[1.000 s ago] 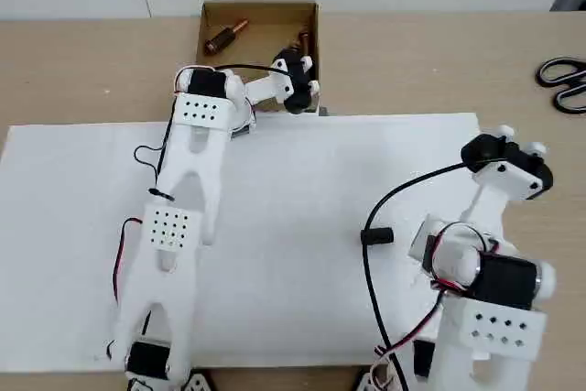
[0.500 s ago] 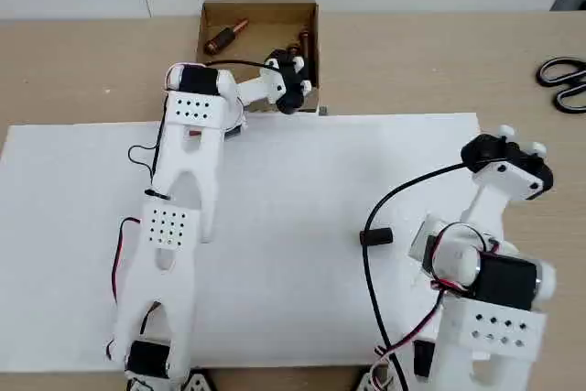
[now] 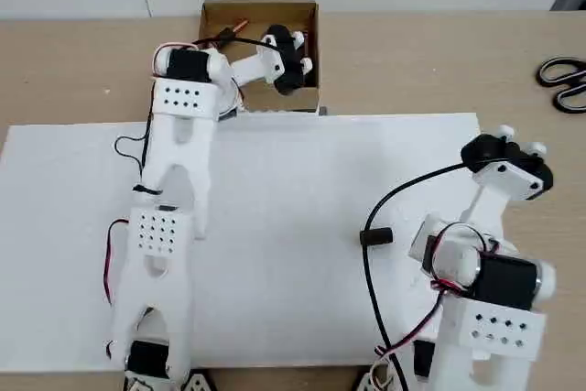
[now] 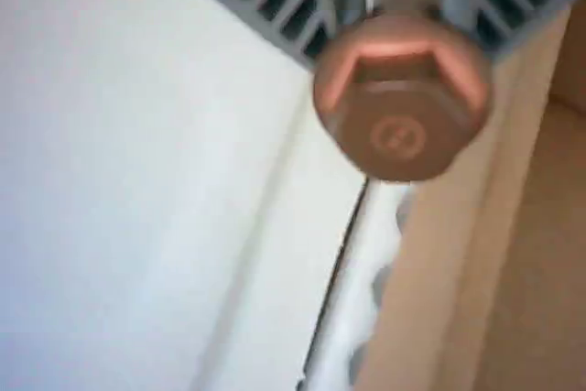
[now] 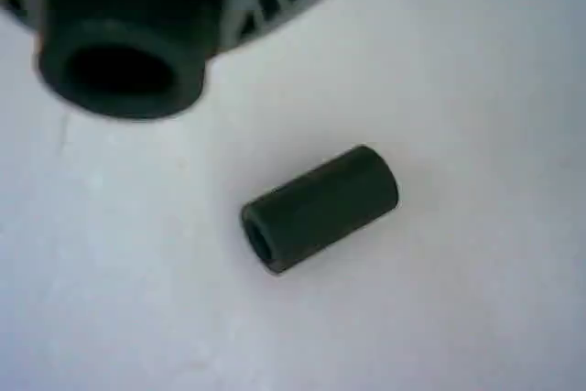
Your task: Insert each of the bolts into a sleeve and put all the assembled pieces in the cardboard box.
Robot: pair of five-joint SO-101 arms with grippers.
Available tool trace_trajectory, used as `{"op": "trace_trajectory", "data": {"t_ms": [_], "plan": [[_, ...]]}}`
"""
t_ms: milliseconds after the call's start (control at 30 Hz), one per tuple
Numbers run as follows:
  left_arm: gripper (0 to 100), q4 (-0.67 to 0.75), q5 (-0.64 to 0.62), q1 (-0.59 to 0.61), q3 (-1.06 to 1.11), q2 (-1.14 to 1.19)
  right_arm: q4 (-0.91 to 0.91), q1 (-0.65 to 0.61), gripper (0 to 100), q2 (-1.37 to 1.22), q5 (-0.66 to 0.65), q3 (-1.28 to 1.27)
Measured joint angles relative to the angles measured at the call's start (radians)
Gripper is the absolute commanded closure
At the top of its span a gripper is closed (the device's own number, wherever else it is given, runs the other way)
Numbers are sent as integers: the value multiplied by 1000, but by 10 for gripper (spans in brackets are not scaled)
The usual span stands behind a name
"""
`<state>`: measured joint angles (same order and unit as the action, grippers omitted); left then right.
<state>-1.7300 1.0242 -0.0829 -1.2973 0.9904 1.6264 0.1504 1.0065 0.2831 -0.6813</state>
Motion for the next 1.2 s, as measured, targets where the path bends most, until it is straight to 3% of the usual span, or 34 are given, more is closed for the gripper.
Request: {"op": "trace_trajectory", "data": {"t_ms": [300, 567, 700, 1200], "plan": [[995, 0, 0, 6, 327, -292, 0, 0, 995, 0, 0, 0], [995, 0, 0, 9, 853, -632, 0, 0, 995, 0, -5, 0], [995, 0, -6, 9, 1068, -663, 0, 0, 995, 0, -8, 0], [979, 115, -9, 32, 1066, -425, 0, 0, 995, 0, -8, 0]]}}
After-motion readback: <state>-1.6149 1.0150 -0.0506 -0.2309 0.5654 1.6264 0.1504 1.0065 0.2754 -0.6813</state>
